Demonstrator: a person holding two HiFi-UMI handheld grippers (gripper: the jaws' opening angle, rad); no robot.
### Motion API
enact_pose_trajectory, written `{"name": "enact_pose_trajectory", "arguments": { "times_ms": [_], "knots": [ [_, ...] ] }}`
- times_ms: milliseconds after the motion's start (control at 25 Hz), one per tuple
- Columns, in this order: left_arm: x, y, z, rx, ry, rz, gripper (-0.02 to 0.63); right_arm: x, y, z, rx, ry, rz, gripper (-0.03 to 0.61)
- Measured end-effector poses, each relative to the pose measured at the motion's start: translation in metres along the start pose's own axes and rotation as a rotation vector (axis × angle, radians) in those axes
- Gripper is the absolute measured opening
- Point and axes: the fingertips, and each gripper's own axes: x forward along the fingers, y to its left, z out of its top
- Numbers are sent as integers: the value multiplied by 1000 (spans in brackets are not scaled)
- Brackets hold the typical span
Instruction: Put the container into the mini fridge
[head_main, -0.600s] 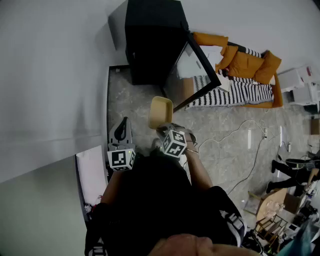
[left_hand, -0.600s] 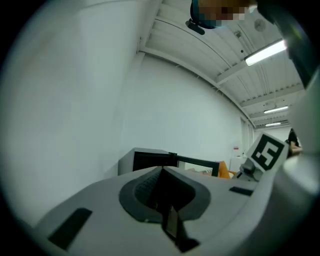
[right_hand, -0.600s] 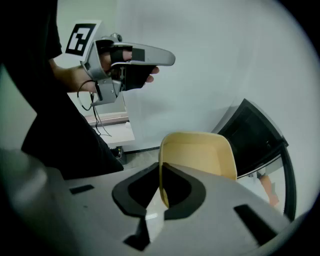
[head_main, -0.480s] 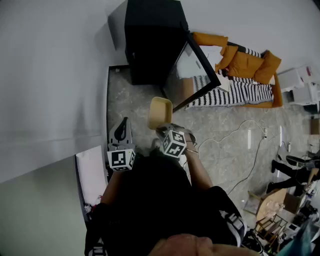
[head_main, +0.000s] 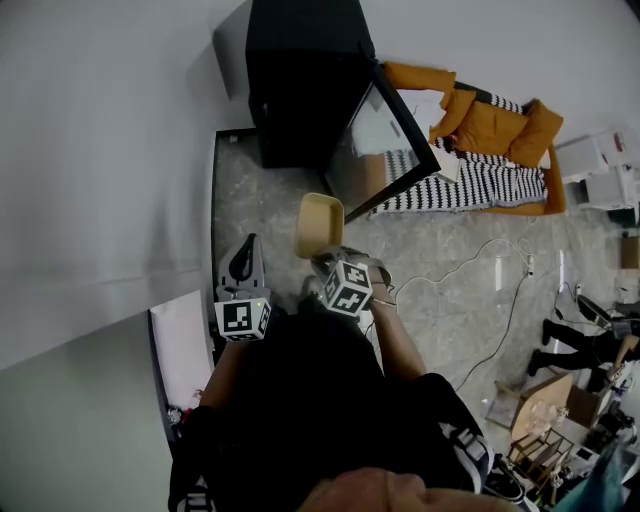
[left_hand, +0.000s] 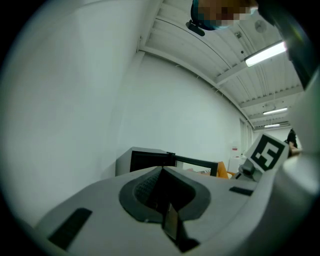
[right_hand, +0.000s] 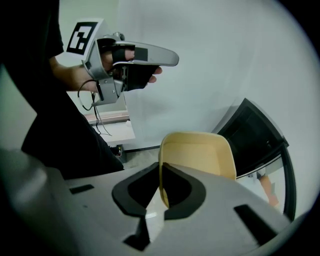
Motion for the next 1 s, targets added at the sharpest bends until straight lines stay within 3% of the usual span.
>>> {"name": "enact_pose_trajectory", "arguments": {
  "times_ms": [640,1000],
  "knots": [
    [63,-48,-4,14,-6,57,2,-7,-52,-50,-85,-13,48,12],
    [90,-51,-8,17,20,72,2,6,-88,-55,-93,-12,46,12]
  ]
}}
